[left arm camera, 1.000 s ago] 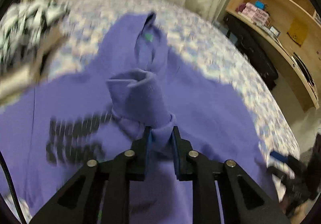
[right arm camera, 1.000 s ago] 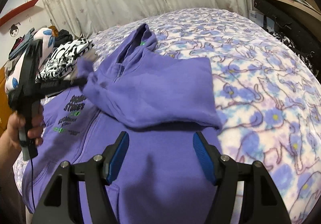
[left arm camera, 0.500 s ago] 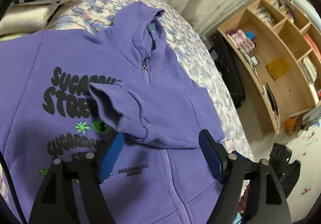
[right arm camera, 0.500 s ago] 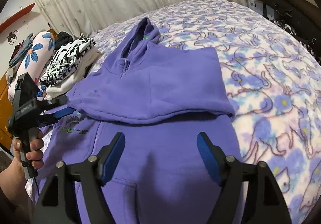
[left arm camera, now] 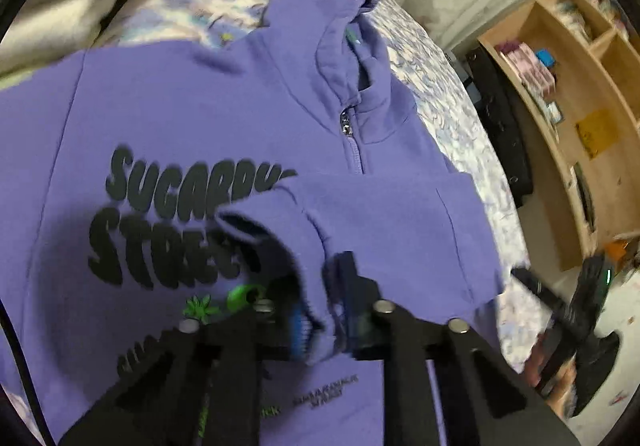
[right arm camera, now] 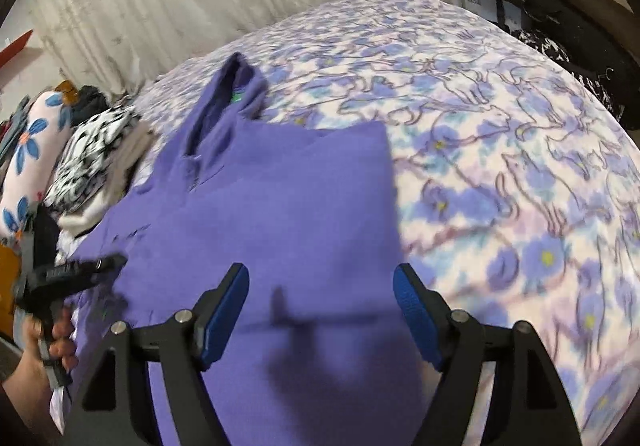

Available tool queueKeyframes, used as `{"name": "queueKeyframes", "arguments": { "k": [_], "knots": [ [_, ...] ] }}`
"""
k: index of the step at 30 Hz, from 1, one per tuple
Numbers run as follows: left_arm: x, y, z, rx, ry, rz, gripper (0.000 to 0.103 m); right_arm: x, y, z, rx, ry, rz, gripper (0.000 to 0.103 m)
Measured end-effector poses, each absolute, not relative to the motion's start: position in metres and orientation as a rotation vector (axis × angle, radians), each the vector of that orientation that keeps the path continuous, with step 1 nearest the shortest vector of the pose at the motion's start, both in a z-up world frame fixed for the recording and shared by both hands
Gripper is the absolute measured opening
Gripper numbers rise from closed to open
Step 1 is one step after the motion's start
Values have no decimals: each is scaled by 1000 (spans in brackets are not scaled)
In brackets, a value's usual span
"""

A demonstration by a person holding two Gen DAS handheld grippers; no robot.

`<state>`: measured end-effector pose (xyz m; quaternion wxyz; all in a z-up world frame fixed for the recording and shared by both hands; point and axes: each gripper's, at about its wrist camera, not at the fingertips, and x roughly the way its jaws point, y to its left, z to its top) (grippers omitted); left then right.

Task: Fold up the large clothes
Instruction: 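Lay the cuff flat on the hoodie front and open the left tool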

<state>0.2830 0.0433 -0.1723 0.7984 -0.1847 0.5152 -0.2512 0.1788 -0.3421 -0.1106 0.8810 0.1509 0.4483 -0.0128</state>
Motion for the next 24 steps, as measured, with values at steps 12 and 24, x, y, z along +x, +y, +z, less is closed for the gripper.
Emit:
{"name": "queueKeyframes", "arguments": {
  "k": [12,24],
  "knots": [
    [303,16,-99,-81,844,-434,9,240,-344,-141,327,1033,-33,62],
    [329,29,-163,-40,936,-328,8,250,-357,-161,353,1024,-17,22]
  ]
}}
